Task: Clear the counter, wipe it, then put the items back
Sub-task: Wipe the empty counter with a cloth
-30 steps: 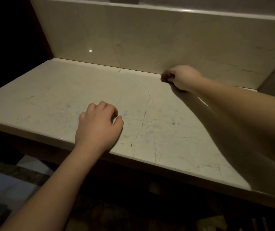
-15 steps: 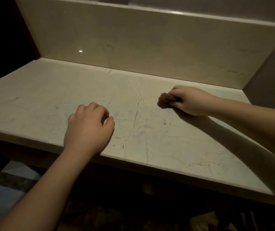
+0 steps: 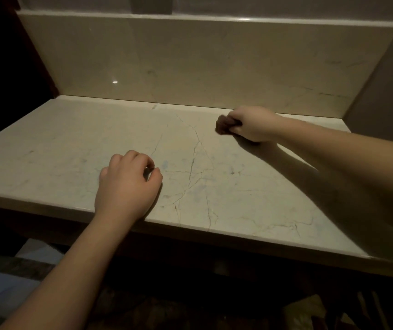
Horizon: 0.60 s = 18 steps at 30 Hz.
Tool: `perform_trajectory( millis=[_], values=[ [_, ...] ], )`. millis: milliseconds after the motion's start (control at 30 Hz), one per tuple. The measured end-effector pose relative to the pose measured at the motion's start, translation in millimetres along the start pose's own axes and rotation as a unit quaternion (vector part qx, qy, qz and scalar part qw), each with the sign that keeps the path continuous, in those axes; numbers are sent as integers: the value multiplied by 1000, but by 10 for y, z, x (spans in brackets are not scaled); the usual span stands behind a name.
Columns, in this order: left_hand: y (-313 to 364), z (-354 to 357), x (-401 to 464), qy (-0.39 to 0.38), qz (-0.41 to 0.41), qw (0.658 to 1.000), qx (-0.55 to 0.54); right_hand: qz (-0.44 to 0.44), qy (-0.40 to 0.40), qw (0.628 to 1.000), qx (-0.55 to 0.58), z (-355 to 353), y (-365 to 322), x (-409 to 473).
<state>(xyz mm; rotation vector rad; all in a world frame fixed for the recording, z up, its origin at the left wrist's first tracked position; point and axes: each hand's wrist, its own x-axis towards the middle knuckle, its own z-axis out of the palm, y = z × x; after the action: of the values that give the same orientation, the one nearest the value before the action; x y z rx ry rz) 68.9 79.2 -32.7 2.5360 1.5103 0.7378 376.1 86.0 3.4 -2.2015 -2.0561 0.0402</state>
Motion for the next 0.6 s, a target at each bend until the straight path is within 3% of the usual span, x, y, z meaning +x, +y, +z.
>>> perform_trajectory(
  millis=[133, 267, 467, 600],
  values=[
    [-1, 6, -2, 0, 4, 1000, 11, -69, -21, 997, 22, 2, -203, -613],
    [-8, 10, 8, -3, 8, 1000, 9, -69, -20, 997, 17, -21, -210, -591],
    [-29, 3, 12, -11, 16, 1000, 1, 15, -10, 999, -34, -17, -224, -4],
    [-32, -15, 8, -16, 21, 1000, -8, 25, 4, 1000, -4, 0, -268, -53]
  ],
)
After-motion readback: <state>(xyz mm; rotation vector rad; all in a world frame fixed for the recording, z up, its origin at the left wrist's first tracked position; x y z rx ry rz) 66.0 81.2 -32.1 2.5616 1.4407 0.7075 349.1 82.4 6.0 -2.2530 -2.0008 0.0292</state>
